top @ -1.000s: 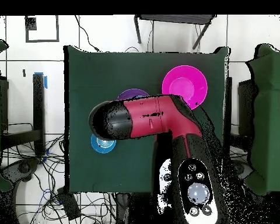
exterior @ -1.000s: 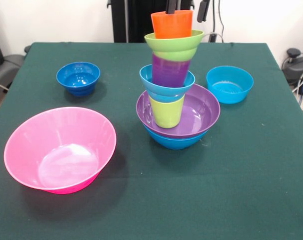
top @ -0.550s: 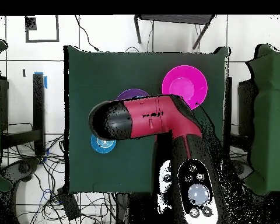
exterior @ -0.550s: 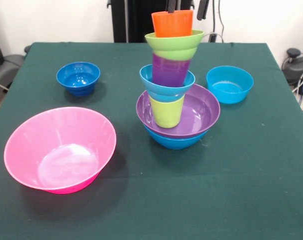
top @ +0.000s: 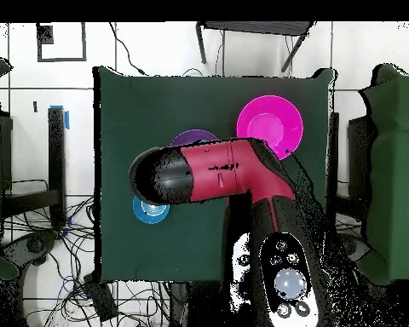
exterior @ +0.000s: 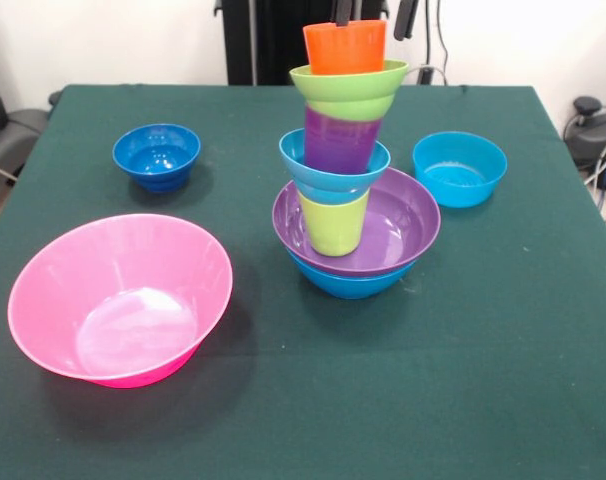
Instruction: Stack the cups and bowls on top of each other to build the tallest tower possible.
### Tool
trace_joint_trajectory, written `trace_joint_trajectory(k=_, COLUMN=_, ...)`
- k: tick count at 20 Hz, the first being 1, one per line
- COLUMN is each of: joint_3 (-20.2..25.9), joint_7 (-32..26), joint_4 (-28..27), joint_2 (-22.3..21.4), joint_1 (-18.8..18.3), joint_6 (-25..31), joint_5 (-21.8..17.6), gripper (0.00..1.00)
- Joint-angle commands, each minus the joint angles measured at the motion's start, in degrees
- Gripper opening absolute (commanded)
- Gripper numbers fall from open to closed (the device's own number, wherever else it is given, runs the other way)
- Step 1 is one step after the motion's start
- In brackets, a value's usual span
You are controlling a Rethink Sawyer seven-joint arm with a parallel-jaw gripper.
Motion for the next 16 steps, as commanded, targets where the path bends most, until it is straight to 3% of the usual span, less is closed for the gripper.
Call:
trace_joint_trajectory(k=1, joint_3=0.99, joint_7=-2.37, joint_4=-1.00, joint_2=1.21, joint_1=0.40, joint_6=6.91, joint_5=1.16, gripper=1.00)
trace_joint_trajectory(k=16, joint_3=1.34, joint_7=-3.61, joint_4=-1.35, joint_2=-0.22, joint_1=0.06, joint_6=9.72, joint_5=2.02, gripper=1.00)
